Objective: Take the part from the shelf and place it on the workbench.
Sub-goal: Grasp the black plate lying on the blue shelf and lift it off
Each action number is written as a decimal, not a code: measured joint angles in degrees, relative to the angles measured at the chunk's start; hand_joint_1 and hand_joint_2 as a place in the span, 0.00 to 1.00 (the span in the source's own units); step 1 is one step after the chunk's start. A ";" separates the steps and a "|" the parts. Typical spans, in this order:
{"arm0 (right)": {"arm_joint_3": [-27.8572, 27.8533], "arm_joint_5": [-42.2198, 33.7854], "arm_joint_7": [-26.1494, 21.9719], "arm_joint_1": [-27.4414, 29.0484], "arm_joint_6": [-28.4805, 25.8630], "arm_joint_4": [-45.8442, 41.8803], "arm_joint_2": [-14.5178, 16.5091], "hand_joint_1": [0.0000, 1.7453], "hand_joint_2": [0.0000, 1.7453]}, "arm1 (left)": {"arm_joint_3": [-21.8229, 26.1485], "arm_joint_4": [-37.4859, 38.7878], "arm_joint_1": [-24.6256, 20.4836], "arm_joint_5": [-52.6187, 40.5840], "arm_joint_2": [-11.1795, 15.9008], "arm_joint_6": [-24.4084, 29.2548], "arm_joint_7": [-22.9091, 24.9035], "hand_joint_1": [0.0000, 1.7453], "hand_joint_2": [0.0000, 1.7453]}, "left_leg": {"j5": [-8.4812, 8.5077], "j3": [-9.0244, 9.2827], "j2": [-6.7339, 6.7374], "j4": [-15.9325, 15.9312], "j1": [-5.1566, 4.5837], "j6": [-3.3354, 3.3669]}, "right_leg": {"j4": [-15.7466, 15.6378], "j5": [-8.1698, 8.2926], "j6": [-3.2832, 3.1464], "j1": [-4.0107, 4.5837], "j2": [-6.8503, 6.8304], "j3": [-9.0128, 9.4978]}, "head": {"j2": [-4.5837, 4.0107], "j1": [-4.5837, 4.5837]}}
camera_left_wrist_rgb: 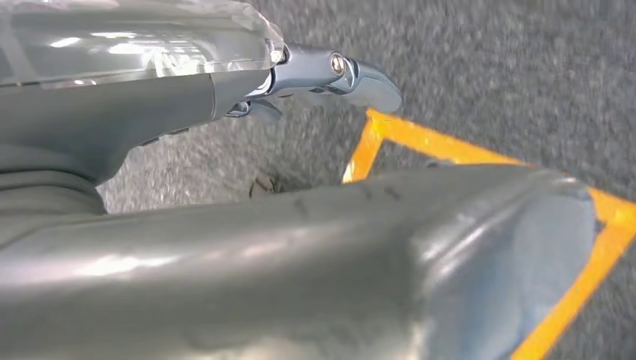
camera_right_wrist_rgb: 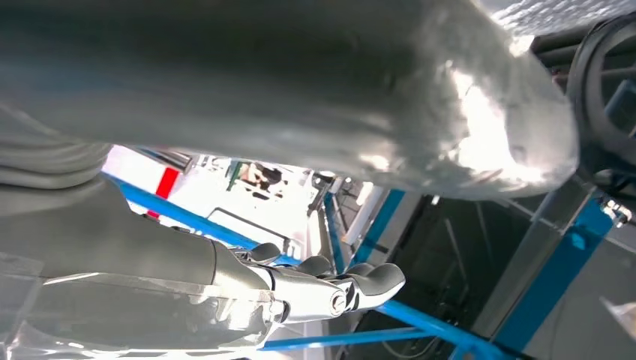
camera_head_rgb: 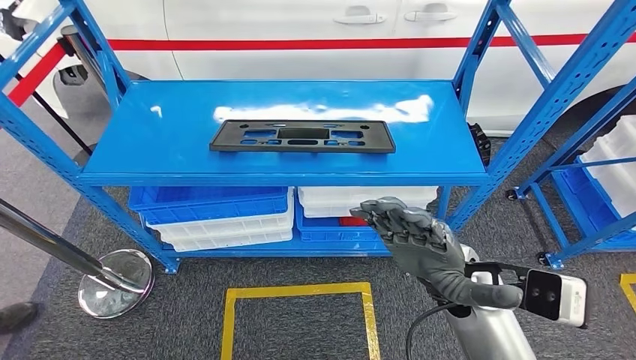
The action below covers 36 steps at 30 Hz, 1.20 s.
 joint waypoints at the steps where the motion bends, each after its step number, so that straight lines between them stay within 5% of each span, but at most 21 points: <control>1: -0.05 0.27 0.00 0.15 0.10 0.80 -0.26 0.00 0.00 | 0.01 0.00 0.04 0.01 -0.05 -0.03 -0.16 0.00 0.00 | -0.28 0.36 0.00 -0.04 0.22 -0.22 | 2.17 -0.09 0.54 -0.53 0.13 -1.38 | 0.00 0.00; 3: -0.09 0.69 0.00 0.27 -1.19 2.15 -0.67 0.00 0.00 | 0.01 0.03 0.12 0.01 -0.08 -0.12 -0.44 0.00 0.00 | -1.49 0.86 -0.12 0.75 0.73 -1.19 | 2.41 1.40 1.78 -1.52 -0.16 -2.26 | 0.00 0.01; 4: -0.07 0.70 0.00 0.26 -2.29 2.33 -0.80 0.00 0.00 | -0.02 0.07 0.12 0.00 -0.05 -0.16 -0.51 0.00 0.00 | -2.21 0.98 -0.17 1.43 0.83 -1.88 | -1.43 3.25 1.77 -1.69 -0.36 -0.57 | 0.00 -0.01; 10: 0.08 0.58 -0.02 0.33 -4.55 1.99 -1.58 0.00 0.00 | -0.44 0.17 -0.38 -0.02 -0.11 -0.16 -0.62 0.00 0.00 | -4.76 1.08 -0.45 3.93 1.06 -3.93 | -3.41 1.79 -1.41 -1.18 0.20 1.22 | 0.00 -0.10; 13: 0.25 0.57 -0.02 0.29 -4.56 1.83 -1.61 0.00 0.00 | -0.56 0.17 -0.34 -0.02 -0.11 -0.14 -0.63 0.00 0.00 | -8.49 -5.10 -1.75 15.13 1.06 -4.00 | -3.51 0.77 -2.33 -0.93 0.66 2.52 | 0.00 -0.11; 15: 0.39 0.57 -0.02 0.41 -4.75 1.83 -1.64 0.00 0.00 | -0.75 0.17 -0.05 -0.02 -0.11 -0.09 -0.60 0.00 0.00 | -8.27 -9.48 -2.03 20.25 0.88 -3.62 | -3.51 -0.04 -2.54 -0.52 1.26 3.43 | 0.00 -0.11; 16: 0.48 0.57 -0.02 0.43 -5.00 1.82 -1.67 0.00 0.00 | -0.87 0.17 0.06 -0.03 -0.11 -0.05 -0.58 0.00 0.00 | -6.33 -10.17 -2.14 19.47 0.71 -3.20 | -3.52 -0.51 -2.58 -0.34 1.56 4.06 | 0.00 -0.11; 18: 0.83 0.73 -0.02 0.48 -5.72 1.78 -1.72 0.00 0.00 | -1.10 0.21 0.13 -0.04 -0.05 0.03 -0.54 0.00 0.00 | -0.57 -8.83 -2.51 12.65 0.02 -1.82 | -3.61 -1.57 -2.53 -0.12 2.02 5.51 | 0.00 -0.10; 20: 1.37 1.03 -0.02 0.68 -6.42 1.75 -1.77 0.00 0.00 | -1.25 0.32 0.13 -0.04 0.08 0.09 -0.46 0.00 0.00 | 2.54 -7.05 -2.90 7.17 -0.74 -0.52 | -3.87 -2.30 -2.13 -0.11 2.36 6.35 | 0.00 -0.10; 25: 2.55 1.30 -0.02 0.86 -7.43 1.20 -2.10 0.00 0.00 | -1.40 0.42 -0.09 -0.04 0.15 0.29 -0.44 0.00 0.00 | 1.51 -3.94 -2.80 2.22 -0.92 0.65 | -2.77 -2.00 -0.28 -0.31 1.86 6.15 | 0.00 -0.11; 29: 3.37 1.17 -0.02 0.56 -7.54 1.12 -2.43 0.00 0.00 | -1.44 0.42 -0.01 -0.04 0.03 0.59 -0.50 0.00 0.00 | 0.66 -1.82 -2.81 1.09 -0.67 0.89 | 8.28 -6.65 0.50 -0.40 1.19 -1.01 | 0.00 -0.10; 30: 3.59 1.14 -0.02 0.56 -7.54 1.13 -2.47 0.00 0.00 | -1.45 0.42 0.04 -0.04 -0.01 0.70 -0.51 0.00 0.00 | 0.27 -1.46 -2.81 1.17 -0.66 0.84 | 9.82 -6.63 0.61 -0.42 1.17 -2.63 | 0.00 -0.10; 32: 4.06 0.99 -0.02 0.36 -7.52 1.15 -2.52 0.00 0.00 | -1.46 0.42 0.06 -0.04 -0.09 0.96 -0.55 0.00 0.00 | -0.64 -0.50 -2.81 1.47 -0.61 0.67 | 7.00 -2.84 0.66 -0.49 1.02 -2.97 | 0.00 -0.10; 34: 4.40 0.79 -0.02 -0.07 -7.51 1.24 -2.56 0.00 0.00 | -1.46 0.42 0.01 -0.03 -0.20 1.08 -0.61 0.00 0.00 | -1.61 0.45 -2.78 1.82 -0.57 0.32 | 0.09 2.00 0.25 -0.43 0.63 -1.11 | 0.00 -0.09; 36: 4.66 0.62 -0.02 -0.47 -7.50 1.37 -2.59 0.00 0.00 | -1.46 0.42 -0.01 -0.02 -0.26 1.11 -0.65 0.00 0.00 | -2.30 0.70 -2.72 2.11 -0.62 -0.29 | -3.68 3.56 -0.56 -0.06 0.37 -0.25 | 0.00 -0.10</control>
